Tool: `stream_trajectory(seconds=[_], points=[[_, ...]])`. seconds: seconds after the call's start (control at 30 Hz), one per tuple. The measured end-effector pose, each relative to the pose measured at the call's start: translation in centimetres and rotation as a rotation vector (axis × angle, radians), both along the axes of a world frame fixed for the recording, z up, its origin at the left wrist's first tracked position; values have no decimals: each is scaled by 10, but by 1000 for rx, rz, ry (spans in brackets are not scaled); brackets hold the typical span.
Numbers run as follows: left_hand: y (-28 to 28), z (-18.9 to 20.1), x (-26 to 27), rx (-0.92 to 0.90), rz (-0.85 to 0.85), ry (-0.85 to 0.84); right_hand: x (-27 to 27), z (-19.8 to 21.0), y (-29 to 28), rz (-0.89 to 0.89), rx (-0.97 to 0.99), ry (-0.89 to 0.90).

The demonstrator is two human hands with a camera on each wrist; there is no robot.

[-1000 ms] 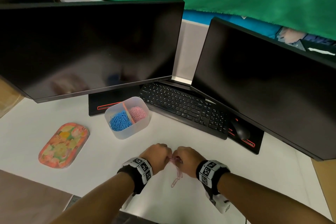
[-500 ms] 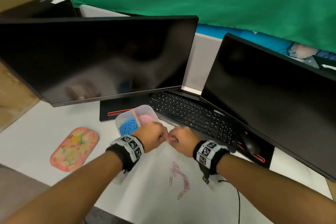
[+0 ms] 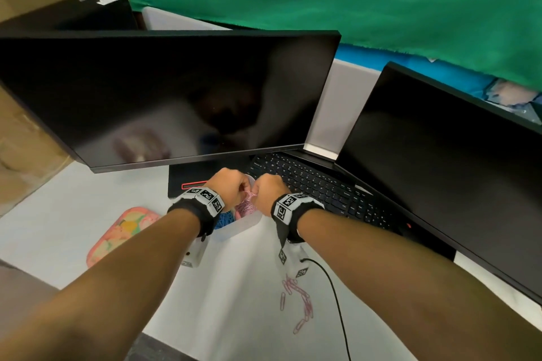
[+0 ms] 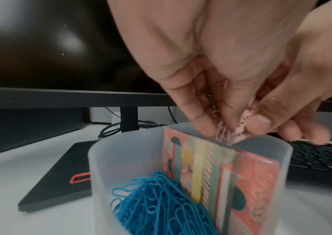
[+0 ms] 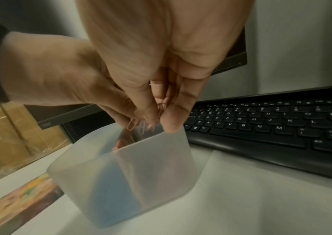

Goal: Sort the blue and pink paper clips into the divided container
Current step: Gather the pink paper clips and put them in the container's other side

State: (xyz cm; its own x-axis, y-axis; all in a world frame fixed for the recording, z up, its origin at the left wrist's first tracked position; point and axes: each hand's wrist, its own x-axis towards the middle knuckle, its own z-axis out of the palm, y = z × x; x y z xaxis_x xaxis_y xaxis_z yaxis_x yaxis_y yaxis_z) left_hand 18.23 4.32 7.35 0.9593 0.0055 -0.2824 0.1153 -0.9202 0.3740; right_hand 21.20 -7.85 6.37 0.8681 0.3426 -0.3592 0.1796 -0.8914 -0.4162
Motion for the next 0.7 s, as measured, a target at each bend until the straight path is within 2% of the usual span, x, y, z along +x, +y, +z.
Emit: stream_trajectory(seconds=[0.17, 0.27, 0.33, 0.43, 0.53, 0.63, 0.7], points=[[-4, -6, 3, -23, 22, 4, 1, 0, -4, -60, 112, 46], [-2, -10, 3, -34, 13, 13, 0, 4, -23, -89, 223, 32], [-2, -12, 3, -40, -2, 24, -4, 1, -41, -72, 219, 20], [-5, -12, 1, -41, -8, 0, -22, -13, -75, 40, 57, 43], [-10, -11, -4, -51, -38, -80, -55, -33, -108, 235, -100, 141], [-22, -16, -15, -108, -126, -163, -90, -53, -132, 447, -159, 189], [-34, -22, -27, -113, -197, -161, -110, -65, -144, 549, -146, 171]])
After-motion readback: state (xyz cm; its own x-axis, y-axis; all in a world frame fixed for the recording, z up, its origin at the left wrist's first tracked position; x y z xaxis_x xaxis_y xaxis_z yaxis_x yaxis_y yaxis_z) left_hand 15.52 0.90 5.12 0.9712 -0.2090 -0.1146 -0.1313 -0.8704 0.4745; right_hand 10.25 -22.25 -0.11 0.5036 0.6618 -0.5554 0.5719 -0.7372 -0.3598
